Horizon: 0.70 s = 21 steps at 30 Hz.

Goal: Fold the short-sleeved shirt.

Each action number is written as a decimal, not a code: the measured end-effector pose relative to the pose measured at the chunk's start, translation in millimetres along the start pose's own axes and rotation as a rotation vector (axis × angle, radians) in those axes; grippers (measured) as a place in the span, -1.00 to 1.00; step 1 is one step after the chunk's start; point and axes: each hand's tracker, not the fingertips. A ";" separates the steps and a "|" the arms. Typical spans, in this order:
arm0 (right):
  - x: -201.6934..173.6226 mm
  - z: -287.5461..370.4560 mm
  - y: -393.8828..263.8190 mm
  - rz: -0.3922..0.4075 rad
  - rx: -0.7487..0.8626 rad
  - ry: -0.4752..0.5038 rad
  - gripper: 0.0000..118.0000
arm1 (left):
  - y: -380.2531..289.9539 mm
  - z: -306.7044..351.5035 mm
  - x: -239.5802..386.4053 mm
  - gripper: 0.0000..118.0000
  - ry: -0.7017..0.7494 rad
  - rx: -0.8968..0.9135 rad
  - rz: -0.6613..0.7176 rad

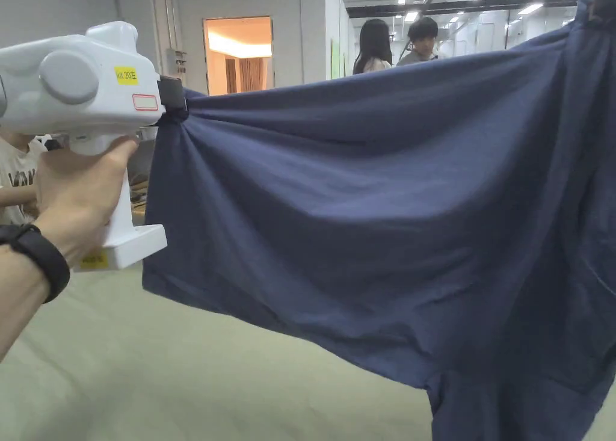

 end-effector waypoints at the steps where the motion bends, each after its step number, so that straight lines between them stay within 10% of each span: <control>1: 0.9 -7.3 1.9 -0.008 0.005 -0.002 -1.00 | -1.0 -11.4 -0.4 -0.96 0.000 -0.004 -0.004; 8: 7.5 -64.6 15.6 -0.089 0.005 -0.032 -1.00 | -6.1 -88.6 9.0 -0.96 0.015 -0.010 0.034; 12: 1.4 -89.0 0.2 0.002 -0.034 -0.053 -1.00 | -23.9 -120.4 15.6 -0.96 0.036 -0.036 -0.034; 21: 7.1 -101.5 -151.5 -0.044 -0.238 0.022 -1.00 | -190.0 -132.9 -0.3 -0.96 0.006 -0.256 0.048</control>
